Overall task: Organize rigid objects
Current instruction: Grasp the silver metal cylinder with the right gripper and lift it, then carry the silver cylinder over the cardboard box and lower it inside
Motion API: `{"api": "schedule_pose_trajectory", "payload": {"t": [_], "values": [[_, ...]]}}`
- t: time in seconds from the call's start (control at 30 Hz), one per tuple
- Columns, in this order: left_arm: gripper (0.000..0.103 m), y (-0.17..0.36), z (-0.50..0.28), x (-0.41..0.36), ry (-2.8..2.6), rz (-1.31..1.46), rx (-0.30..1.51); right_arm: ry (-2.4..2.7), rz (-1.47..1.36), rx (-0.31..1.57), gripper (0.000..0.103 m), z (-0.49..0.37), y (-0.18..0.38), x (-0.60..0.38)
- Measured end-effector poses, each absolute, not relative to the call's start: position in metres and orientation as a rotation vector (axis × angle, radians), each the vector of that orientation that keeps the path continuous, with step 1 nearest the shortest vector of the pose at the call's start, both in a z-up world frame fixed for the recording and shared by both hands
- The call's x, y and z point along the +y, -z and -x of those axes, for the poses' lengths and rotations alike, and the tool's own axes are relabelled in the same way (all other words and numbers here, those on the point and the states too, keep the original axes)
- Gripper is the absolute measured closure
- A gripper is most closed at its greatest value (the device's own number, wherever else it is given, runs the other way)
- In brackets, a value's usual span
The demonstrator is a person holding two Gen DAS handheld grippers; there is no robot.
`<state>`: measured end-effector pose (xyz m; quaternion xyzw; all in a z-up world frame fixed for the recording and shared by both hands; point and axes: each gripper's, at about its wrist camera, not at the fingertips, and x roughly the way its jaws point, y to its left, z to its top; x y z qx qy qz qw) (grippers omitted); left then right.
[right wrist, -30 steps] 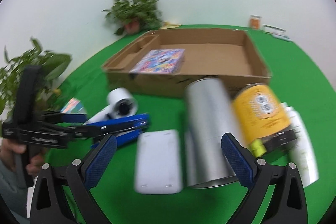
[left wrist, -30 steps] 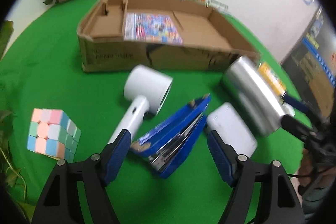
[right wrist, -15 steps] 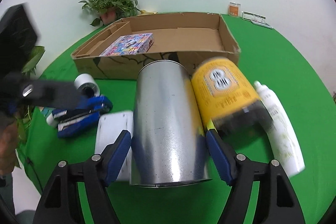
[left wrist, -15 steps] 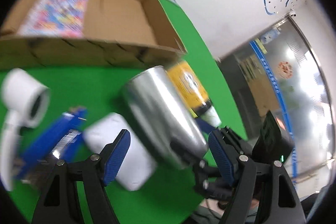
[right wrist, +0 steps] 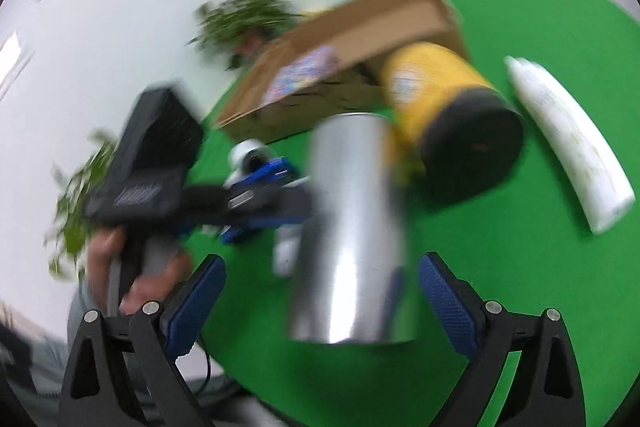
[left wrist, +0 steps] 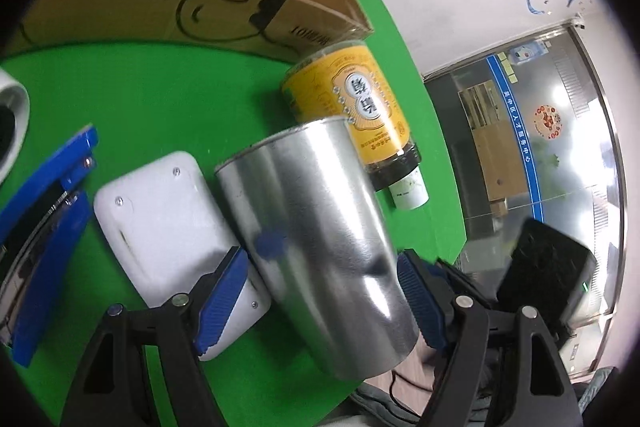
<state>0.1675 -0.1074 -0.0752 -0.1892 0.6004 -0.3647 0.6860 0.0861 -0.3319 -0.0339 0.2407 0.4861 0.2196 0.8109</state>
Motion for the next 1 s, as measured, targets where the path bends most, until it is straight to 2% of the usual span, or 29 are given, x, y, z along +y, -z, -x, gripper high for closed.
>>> {"api": "schedule_pose_trajectory", "payload": {"t": [0.03, 0.13, 0.2, 0.4, 0.57, 1.0], "values": [[0.026, 0.076, -0.167, -0.108, 0.822, 0.422, 1.347, -0.443, -0.498, 1.062, 0.011, -0.091, 0.038, -0.333], [0.026, 0.077, -0.169, -0.113, 0.827, 0.414, 1.353, -0.449, -0.520, 1.175, 0.013, -0.105, 0.058, -0.329], [0.025, 0.077, -0.170, -0.114, 0.832, 0.421, 1.357, -0.451, -0.503, 1.222, 0.020, -0.107, 0.064, -0.319], [0.024, 0.078, -0.168, -0.110, 0.823, 0.420, 1.354, -0.385, -0.353, 1.269, 0.020, -0.106, 0.065, -0.288], [0.024, 0.066, -0.162, -0.111, 0.831, 0.397, 1.295, -0.343, -0.287, 1.242, 0.021, -0.102, 0.053, -0.272], [0.025, -0.025, -0.195, -0.095, 0.827, 0.293, 1.039, -0.367, -0.270, 1.031, 0.021, -0.133, -0.031, -0.261]]}}
